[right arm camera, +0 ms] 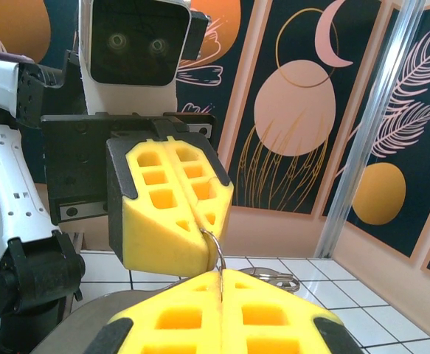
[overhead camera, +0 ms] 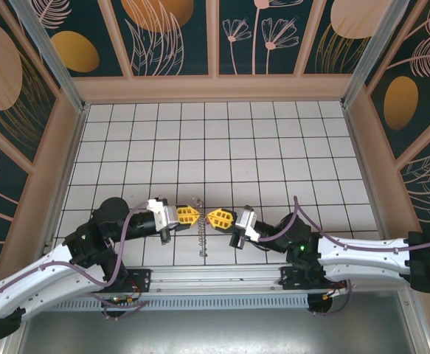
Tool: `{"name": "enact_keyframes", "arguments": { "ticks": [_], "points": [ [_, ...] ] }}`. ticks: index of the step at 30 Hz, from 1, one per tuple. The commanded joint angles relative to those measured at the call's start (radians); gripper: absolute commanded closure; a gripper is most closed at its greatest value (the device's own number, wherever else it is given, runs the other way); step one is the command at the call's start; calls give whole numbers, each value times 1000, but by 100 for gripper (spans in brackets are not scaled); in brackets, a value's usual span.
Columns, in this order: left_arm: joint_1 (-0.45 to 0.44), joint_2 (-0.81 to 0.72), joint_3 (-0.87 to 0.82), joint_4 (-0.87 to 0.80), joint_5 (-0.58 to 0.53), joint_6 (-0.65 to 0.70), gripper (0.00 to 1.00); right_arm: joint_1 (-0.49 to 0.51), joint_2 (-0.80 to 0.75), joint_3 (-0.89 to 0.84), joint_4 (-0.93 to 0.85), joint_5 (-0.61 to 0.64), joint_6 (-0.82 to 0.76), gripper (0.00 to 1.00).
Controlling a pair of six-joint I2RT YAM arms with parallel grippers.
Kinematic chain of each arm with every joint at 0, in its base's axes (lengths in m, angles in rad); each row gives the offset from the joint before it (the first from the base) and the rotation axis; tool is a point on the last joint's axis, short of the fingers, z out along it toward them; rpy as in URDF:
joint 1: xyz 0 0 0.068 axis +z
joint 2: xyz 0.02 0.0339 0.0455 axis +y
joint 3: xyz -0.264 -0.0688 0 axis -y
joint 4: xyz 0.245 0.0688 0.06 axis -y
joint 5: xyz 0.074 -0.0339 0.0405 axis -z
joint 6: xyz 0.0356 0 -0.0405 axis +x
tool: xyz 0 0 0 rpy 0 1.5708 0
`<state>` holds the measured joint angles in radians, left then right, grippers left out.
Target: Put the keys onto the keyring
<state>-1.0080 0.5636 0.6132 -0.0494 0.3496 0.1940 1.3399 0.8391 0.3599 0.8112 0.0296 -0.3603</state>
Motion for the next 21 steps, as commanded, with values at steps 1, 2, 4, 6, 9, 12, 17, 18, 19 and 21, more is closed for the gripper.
{"name": "enact_keyframes", "arguments": {
  "ticks": [1,2,4,6,9,12,17,18,19,21],
  "points": [
    [-3,-9,11,29,-2,12,100,2,6,21,69,15,3,100],
    [-4,-9,11,29,-1,13,100,1,6,21,72,16,3,100],
    [-3,-8,11,29,-1,14,100,2,7,20,74,16,2,100],
    [-3,-9,11,29,-1,12,100,2,10,22,76,18,3,100],
    [-4,-9,11,27,-1,13,100,2,9,19,76,28,3,100],
    [-4,-9,11,27,-1,14,100,2,7,19,71,41,2,100],
    [-4,11,18,14,0,18,100,2,-13,18,49,49,-1,100],
    [-4,19,22,9,-1,21,100,2,-19,17,39,49,-2,100],
    [-4,33,24,0,-3,22,100,-1,-25,17,25,49,-4,100],
    [-3,62,36,-17,-3,28,100,0,-41,17,-5,49,-6,100]
  ]
}}
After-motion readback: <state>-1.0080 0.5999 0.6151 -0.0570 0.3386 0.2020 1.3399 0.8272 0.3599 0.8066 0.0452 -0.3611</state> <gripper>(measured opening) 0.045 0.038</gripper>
